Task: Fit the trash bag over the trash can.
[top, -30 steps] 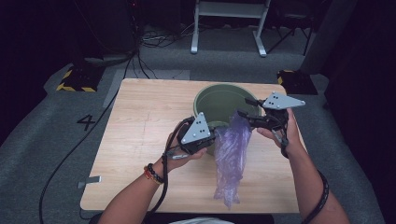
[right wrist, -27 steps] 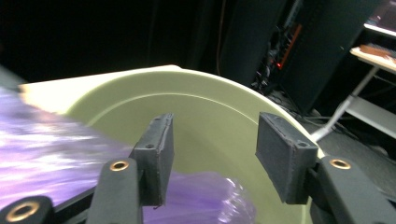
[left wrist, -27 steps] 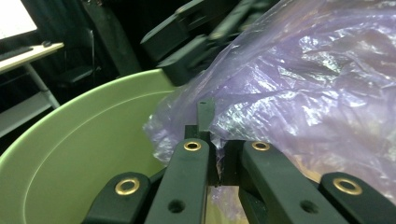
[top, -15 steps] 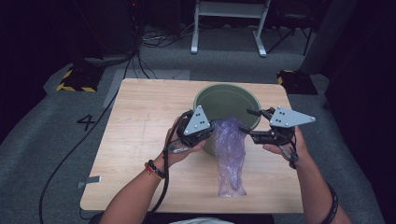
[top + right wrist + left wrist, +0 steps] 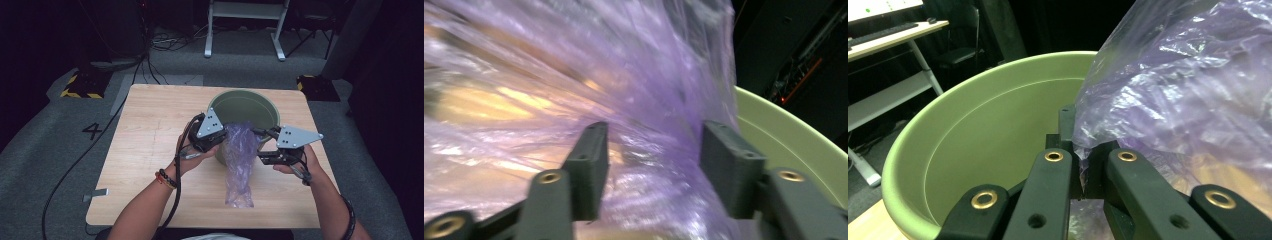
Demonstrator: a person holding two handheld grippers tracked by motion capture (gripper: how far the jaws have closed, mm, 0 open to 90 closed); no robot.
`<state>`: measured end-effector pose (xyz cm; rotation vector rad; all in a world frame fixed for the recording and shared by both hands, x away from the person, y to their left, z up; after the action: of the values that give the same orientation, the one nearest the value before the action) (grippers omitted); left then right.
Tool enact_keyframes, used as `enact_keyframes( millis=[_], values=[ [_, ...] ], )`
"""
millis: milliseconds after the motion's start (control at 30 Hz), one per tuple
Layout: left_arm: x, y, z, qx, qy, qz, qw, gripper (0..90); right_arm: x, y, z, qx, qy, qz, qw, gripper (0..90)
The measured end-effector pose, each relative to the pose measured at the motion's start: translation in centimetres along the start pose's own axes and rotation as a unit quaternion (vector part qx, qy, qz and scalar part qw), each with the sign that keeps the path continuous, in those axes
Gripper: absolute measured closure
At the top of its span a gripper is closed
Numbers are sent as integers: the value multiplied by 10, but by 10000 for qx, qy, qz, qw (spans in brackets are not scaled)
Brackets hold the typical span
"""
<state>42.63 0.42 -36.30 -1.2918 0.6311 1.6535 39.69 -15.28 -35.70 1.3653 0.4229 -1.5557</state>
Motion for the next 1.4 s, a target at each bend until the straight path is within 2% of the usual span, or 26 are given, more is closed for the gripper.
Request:
enact_keyframes(
  millis=[33, 67, 133, 200, 233, 267, 400, 500, 567, 600, 667, 700, 733, 767, 800, 833, 867, 900, 1000, 1133, 1167, 1200, 1267, 1300, 1367, 1400],
  values=[
    [0, 0, 0, 1, 3, 2, 10000, 898, -1, -1, -2, 5, 30, 11, 10000, 531],
    [0, 0, 0, 8, 3, 17, 10000, 898, -3, -3, -5, -16, 106, 4, 9999, 620],
    [0, -1, -1, -3, 4, 28, 10000, 898, -3, -4, -7, -31, 108, -5, 9999, 643],
    [1, -1, 0, 18, -13, 9, 10000, 898, -2, -6, -12, -45, 109, -1, 9999, 750],
    [1, -1, 0, 31, -18, 7, 10000, 898, -2, -6, -12, -45, 109, -1, 9999, 750],
    [1, -1, -1, 23, -24, 8, 10000, 898, -1, -7, -14, -28, 130, -32, 9999, 824],
    [2, -3, 0, 23, 3, 52, 10000, 897, -1, -5, -13, 6, 202, -111, 9997, 891],
    [1, -4, 3, 117, 110, 158, 9997, 890, -1, 0, -10, 124, 298, -245, 9992, 899],
    [1, -5, 6, 183, 175, 220, 9994, 834, -1, 4, -8, 226, 317, -322, 9987, 900],
    [0, -4, 8, 212, 209, 212, 9993, 834, -1, 6, -7, 270, 350, -380, 9983, 900],
    [-1, -3, 10, 124, 195, 118, 9997, 800, -1, 10, -5, 322, 356, -424, 9979, 900],
    [-2, -3, 11, 105, 204, 113, 9997, 745, -1, 12, -5, 362, 336, -444, 9978, 900],
    [-2, -3, 12, 79, 217, 154, 9996, 590, 0, 15, -4, 434, 326, -496, 9973, 900],
    [-2, -5, 13, 52, 246, 213, 9995, 590, 0, 15, -4, 434, 326, -496, 9973, 900],
    [-2, -6, 15, 103, 278, 299, 9991, 517, 0, 17, -4, 470, 308, -556, 9969, 900],
    [-1, -5, 17, 263, 318, 394, 9984, 462, 0, 19, -4, 499, 304, -599, 9965, 900],
    [-1, -5, 18, 256, 336, 419, 9982, 370, 1, 21, -3, 541, 272, -620, 9962, 900],
    [0, -5, 21, 238, 356, 393, 9983, 316, 2, 23, -3, 592, 257, -622, 9960, 900],
    [-2, -1, 28, 468, 425, 394, 9972, 237, 4, 29, -3, 662, 215, -680, 9953, 900],
    [-5, 14, 34, 887, 479, 296, 9945, 199, 6, 37, -3, 767, 214, -833, 9933, 900],
    [-6, 21, 35, 1045, 488, 229, 9931, 186, 6, 38, -3, 776, 204, -845, 9932, 900],
    [-6, 25, 35, 1095, 487, 160, 9927, 186, 6, 38, -3, 800, 207, -861, 9928, 900],
    [-7, 37, 33, 1132, 400, -40, 9928, 187, 8, 38, -4, 851, 161, -869, 9924, 900],
    [-7, 40, 32, 1092, 361, -142, 9933, 193, 9, 37, -5, 866, 118, -846, 9926, 900],
    [-8, 42, 27, 871, 249, -265, 9955, 257, 9, 36, -6, 839, 87, -796, 9932, 899],
    [-9, 43, 24, 862, 216, -316, 9955, 288, 9, 34, -7, 812, 78, -793, 9935, 897]
  ],
)
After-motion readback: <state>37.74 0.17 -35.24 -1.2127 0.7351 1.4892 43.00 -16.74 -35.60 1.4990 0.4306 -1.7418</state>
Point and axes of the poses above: each handheld gripper's, and its own axes: z roughly backward along the jaws, x roughly out of its underside, y roughly to its right, the point moved 6 cm from there along -z, roughly forward along the jaws, and after that the axes turned 6 degrees about x, right-handed, at the moved point
